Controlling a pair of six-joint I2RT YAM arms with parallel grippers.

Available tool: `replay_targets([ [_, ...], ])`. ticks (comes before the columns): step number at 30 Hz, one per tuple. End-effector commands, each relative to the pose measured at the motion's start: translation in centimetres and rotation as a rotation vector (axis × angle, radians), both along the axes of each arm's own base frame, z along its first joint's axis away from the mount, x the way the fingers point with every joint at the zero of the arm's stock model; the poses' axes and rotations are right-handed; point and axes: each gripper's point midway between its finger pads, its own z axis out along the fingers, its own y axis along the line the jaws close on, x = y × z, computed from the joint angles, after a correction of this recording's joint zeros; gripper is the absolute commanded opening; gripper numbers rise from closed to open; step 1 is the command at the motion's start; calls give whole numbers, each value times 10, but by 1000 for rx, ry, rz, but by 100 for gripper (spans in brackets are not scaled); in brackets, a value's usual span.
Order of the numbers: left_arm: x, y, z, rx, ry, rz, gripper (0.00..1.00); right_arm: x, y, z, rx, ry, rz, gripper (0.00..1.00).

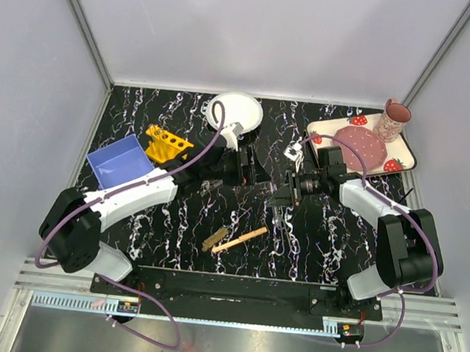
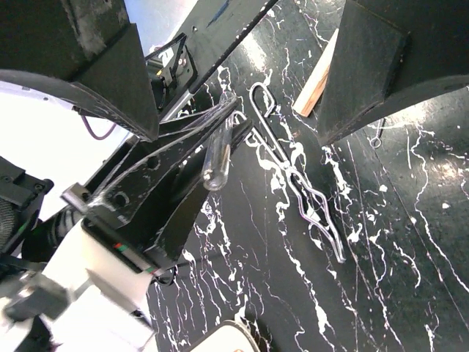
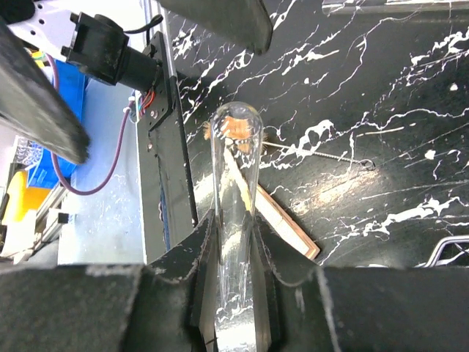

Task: Organize the chemistry lab equipment

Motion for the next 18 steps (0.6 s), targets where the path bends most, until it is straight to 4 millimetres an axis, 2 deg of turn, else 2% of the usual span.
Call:
replay_targets([
  [1, 0, -4, 18, 27, -50, -60, 89, -3, 4, 15, 23, -83, 63, 19],
  [6, 2, -5, 13, 57, -21, -62, 82, -5, 6, 11, 9, -94, 75, 19],
  [18, 2, -26, -2, 50, 60, -45, 65, -5, 7, 7, -21, -111, 74, 19],
])
